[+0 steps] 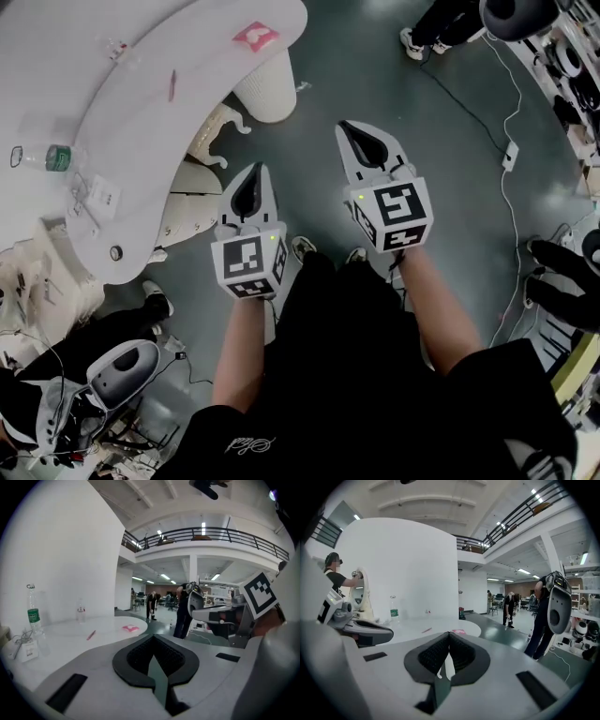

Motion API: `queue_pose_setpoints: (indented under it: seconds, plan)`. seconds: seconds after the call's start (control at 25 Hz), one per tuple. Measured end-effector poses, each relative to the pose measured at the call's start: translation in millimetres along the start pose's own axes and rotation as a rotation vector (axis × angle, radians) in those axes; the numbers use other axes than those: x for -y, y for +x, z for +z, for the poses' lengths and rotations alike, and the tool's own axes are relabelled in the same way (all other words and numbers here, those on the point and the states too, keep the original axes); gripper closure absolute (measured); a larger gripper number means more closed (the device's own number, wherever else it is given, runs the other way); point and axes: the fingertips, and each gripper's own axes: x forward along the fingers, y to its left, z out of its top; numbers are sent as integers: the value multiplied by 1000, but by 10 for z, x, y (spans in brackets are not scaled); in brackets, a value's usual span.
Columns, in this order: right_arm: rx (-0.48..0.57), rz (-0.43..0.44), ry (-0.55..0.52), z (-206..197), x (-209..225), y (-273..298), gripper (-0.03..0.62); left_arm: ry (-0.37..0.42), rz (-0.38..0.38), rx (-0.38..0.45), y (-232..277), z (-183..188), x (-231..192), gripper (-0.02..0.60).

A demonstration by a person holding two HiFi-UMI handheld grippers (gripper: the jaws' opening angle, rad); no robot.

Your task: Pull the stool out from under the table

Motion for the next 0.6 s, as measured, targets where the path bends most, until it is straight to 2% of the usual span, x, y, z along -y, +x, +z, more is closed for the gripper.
queue_pose_setpoints:
  seconds: [0.08,0.2,0.44,0.6]
  plan:
    - [6,-6,-12,94,-57,128,588,-4,3,8,6,14,-159,574]
    - [-17,19,-56,73,-251,319,588,-40,45,-1,-27,-86,-429,575]
    - [-85,134,-127,-192,-535,712,588,-86,166,-23,-55,-369,-801,575]
    - [-117,254,-218,-480,-748,986,588,-112,291,-77,-56,-639,-1053,575]
